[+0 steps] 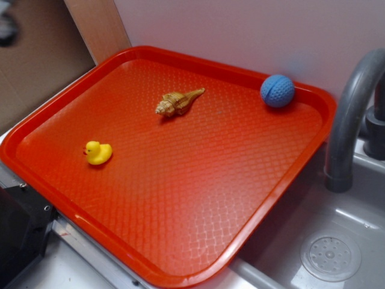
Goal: Grab the blue ball.
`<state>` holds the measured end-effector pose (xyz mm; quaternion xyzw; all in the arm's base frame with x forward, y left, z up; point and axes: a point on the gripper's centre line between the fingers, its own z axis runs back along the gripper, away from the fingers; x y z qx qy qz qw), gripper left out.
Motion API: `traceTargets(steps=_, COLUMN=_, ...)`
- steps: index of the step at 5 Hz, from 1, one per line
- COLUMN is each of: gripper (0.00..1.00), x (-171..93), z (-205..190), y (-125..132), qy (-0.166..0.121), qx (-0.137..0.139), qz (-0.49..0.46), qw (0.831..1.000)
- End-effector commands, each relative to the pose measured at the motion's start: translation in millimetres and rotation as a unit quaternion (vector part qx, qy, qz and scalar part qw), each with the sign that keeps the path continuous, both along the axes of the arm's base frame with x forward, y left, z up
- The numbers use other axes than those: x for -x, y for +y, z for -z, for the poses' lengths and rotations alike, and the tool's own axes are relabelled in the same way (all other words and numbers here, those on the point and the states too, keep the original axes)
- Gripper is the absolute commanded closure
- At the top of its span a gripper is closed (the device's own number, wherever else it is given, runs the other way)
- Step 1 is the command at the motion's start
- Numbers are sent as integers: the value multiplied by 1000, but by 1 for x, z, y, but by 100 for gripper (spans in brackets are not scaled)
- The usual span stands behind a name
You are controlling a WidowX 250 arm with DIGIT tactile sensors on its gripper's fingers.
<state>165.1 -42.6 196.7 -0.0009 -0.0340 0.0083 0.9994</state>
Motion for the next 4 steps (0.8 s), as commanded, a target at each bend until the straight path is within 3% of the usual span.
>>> traceTargets(steps=1, gripper=0, x=-79, z=69, y=-65, qy=19, qx=62, qz=56, qw=996)
traceTargets(steps=2, gripper=0, x=-112, z=83, y=-90, qy=-3, qx=79, qz=58, qw=995)
traceTargets(steps=3, gripper=0, x=-147, z=104, y=-123, qy=-42, qx=9, qz=85, qw=995)
traceTargets(steps=4, gripper=0, x=-171, z=116, y=-140, qy=-46, qx=-7, qz=83, qw=995)
